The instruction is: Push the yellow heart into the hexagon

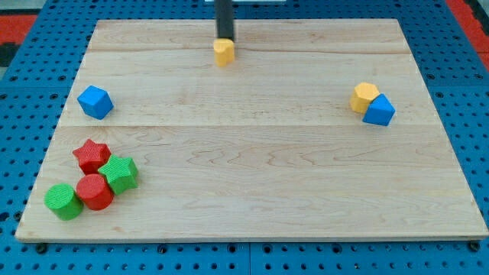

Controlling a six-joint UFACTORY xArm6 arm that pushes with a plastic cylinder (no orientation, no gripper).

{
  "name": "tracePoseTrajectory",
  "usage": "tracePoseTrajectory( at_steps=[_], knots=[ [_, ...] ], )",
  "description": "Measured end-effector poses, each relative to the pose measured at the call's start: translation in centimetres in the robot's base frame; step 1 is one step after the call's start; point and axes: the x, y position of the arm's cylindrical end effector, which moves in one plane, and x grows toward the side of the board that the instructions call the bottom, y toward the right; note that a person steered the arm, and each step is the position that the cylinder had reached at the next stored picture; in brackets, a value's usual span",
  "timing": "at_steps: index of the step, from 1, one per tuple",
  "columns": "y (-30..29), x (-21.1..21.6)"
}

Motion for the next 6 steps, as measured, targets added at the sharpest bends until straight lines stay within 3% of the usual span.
tracePoseTrajectory(
  at_steps=[1,2,3,4,5,6],
  knots=[
    [2.2,2.4],
    [1.6,-4.7],
    [-3.8,-1.4],
    [-3.8,4.3],
    [-0.4,7.0],
    [6.9,8.4]
  ],
)
